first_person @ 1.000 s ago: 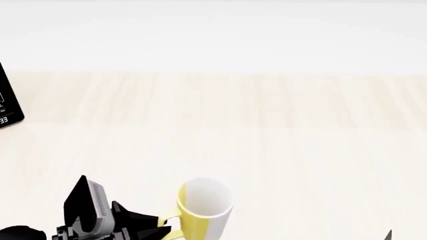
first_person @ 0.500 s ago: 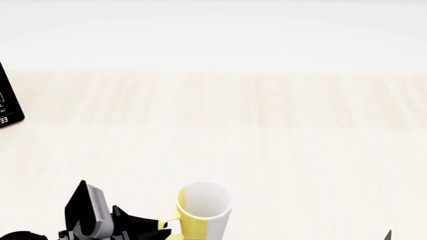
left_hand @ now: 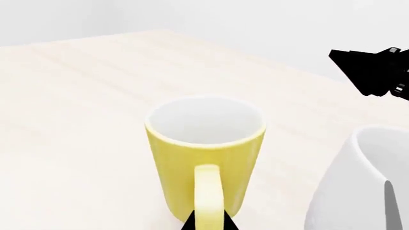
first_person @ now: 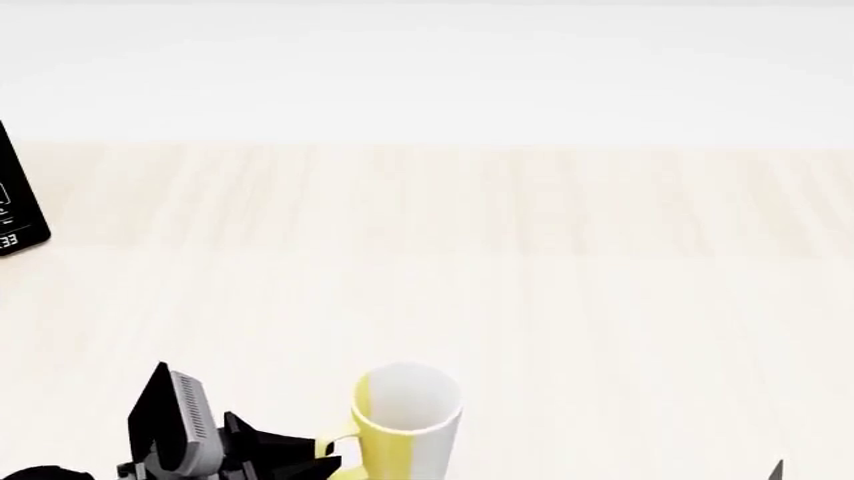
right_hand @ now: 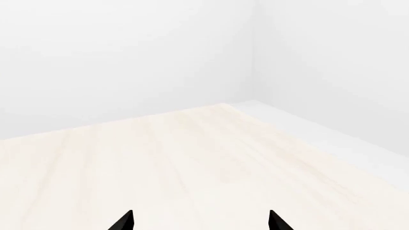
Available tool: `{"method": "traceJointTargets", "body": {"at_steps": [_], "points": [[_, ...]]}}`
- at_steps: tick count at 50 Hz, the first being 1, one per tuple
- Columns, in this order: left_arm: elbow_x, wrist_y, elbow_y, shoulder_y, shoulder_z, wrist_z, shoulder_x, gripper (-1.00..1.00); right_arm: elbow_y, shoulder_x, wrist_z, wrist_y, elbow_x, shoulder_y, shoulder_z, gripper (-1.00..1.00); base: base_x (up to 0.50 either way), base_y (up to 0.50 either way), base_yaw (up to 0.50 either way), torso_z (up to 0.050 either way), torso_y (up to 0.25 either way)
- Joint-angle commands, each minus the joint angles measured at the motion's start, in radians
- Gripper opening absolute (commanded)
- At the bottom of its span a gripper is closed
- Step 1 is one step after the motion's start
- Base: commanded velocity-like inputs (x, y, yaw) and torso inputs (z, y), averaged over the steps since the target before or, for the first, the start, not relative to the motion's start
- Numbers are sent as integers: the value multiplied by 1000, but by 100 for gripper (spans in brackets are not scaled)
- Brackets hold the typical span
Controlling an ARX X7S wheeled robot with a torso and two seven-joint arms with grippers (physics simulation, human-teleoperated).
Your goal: Put the yellow and white mug to the front of the white mug.
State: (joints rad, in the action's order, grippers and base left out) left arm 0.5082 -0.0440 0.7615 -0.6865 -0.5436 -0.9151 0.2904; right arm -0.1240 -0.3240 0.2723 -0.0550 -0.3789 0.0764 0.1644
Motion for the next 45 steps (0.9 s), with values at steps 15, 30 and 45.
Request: {"method": "traceJointTargets", "body": {"at_steps": [15, 30, 45], "points": [[-35, 43, 45, 6, -14, 26, -25, 100, -3, -4, 6, 3, -5, 3, -3, 100, 0, 0, 0, 0, 0], [77, 0, -120, 55, 42, -8, 27, 100, -1, -6, 8, 6, -5, 4, -8, 100, 0, 0, 0, 0, 0], [224, -51, -276, 101, 116, -47, 82, 100, 0, -10, 11, 6, -6, 3, -12, 100, 0, 0, 0, 0, 0]]}}
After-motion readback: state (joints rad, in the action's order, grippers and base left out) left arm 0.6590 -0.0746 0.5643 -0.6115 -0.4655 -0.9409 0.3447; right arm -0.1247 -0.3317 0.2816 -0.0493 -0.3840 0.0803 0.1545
